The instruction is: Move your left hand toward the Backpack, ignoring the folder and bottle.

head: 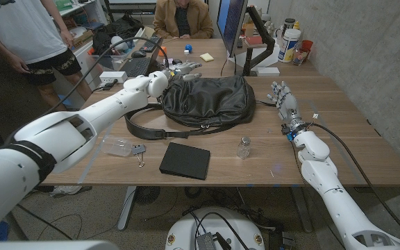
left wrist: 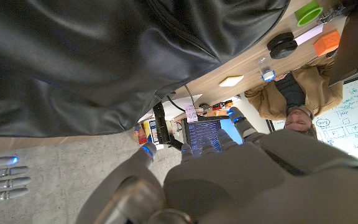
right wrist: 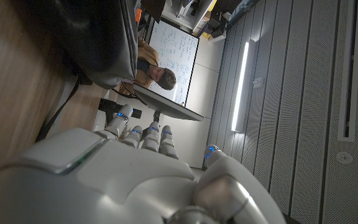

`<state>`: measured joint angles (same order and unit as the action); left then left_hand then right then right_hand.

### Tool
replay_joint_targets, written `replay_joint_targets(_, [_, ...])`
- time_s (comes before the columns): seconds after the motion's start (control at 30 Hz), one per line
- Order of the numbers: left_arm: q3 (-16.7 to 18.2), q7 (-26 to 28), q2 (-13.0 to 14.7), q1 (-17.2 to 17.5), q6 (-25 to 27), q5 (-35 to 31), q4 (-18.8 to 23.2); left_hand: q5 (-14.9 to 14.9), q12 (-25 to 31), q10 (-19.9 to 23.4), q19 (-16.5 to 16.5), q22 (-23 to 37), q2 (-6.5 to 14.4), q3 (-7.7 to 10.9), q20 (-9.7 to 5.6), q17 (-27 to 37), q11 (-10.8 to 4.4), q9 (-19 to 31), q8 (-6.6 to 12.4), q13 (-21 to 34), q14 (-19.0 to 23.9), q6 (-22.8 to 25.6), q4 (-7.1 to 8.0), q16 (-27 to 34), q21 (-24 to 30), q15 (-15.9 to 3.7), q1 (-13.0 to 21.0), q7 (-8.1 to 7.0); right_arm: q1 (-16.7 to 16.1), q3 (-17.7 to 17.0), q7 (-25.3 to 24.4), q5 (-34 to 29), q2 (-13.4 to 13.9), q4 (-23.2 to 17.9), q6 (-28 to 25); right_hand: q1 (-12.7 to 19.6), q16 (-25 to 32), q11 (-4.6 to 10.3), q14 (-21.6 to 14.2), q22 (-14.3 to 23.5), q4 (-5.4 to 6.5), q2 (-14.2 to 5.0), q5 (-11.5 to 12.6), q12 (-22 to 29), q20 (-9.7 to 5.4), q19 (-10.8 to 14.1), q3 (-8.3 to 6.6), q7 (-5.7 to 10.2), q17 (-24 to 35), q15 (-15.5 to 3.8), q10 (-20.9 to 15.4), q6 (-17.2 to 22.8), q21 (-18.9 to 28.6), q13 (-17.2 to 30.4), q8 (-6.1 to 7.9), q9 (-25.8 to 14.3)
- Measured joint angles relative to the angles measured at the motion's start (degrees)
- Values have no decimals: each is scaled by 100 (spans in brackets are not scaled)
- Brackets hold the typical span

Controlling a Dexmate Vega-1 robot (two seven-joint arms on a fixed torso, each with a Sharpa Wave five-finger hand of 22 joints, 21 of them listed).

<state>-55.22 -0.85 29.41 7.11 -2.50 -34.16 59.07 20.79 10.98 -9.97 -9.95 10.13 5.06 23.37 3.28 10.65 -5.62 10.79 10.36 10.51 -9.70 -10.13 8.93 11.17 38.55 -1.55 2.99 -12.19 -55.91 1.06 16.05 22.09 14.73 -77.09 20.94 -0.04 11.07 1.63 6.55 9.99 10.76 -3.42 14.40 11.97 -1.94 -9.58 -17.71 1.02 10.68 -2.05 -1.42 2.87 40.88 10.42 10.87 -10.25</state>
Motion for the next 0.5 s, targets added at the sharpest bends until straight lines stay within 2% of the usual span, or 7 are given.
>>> replay_joint_targets(0.5, [-103,-61,-33,-34,29,-39,-32,33,0,0,0,1,0,-18,0,0,0,0,0,0,0,0,-18,0,-34,0,0,0,-4,-23,22,14,-5,20,27,0,0,0,0,0,0,0,0,0,0,0,0,0,0,0,0,0,-23,0,0,0])
